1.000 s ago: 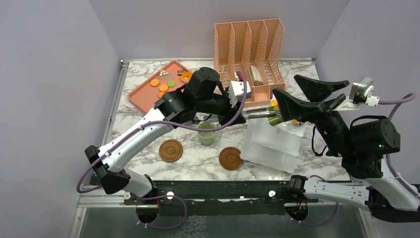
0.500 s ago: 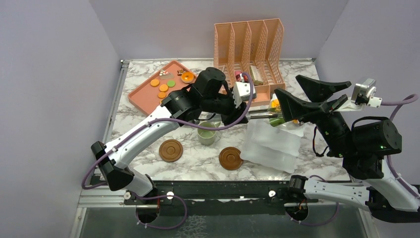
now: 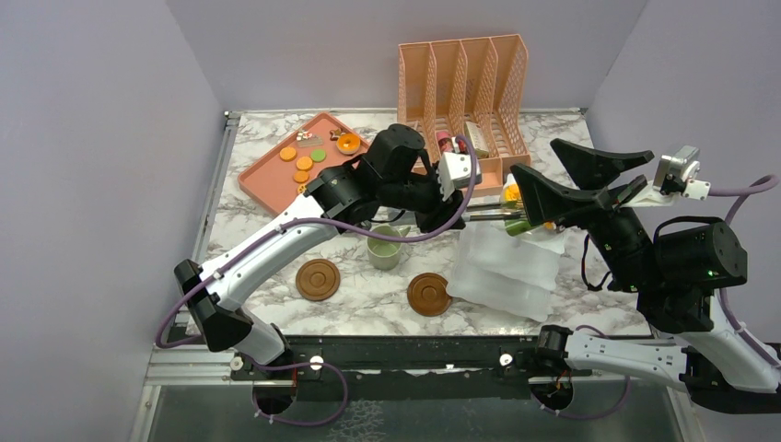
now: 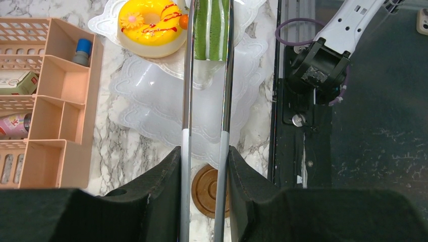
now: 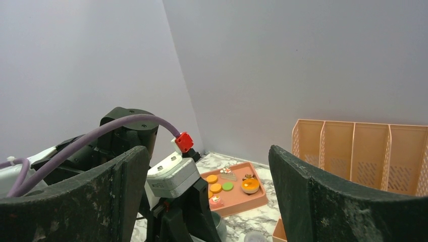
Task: Serve the afternoon tea
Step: Place the desert on the desert table.
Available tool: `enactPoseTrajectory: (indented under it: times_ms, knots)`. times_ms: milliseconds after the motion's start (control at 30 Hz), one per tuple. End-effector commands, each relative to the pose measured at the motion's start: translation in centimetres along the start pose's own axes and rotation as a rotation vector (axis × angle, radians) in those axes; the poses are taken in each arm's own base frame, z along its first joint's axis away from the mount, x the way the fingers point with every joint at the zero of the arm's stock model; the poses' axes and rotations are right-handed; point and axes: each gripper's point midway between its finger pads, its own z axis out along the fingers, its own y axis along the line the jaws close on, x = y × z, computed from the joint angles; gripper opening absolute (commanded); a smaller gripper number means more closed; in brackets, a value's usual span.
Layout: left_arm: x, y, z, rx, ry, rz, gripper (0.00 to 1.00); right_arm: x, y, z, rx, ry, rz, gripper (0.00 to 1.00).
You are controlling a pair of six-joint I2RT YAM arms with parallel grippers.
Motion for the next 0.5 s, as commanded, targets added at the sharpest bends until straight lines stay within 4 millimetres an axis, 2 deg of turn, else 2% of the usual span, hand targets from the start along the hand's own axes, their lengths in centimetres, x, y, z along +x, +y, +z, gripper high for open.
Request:
enactPoseTrajectory:
  times_ms: [0,167,467]
  knots:
    - [-2.81,-0.05,-0.23,0.000,-0.076,0.063,0.32,-0.84,-0.32,-0.04,0.014,-0.028,0.007,0.93]
    - [-2.44,0.27,0.32,-0.007,-0.062,0.049,0.38,-0.79,-0.37,-0.28,0.012,-0.030,0.015,0.93]
    - [-2.38,0.75,0.26,-0.037,-0.058,0.042,0.42,-1.06,-0.35,-0.44,0.006,-0.033,0.020,0.93]
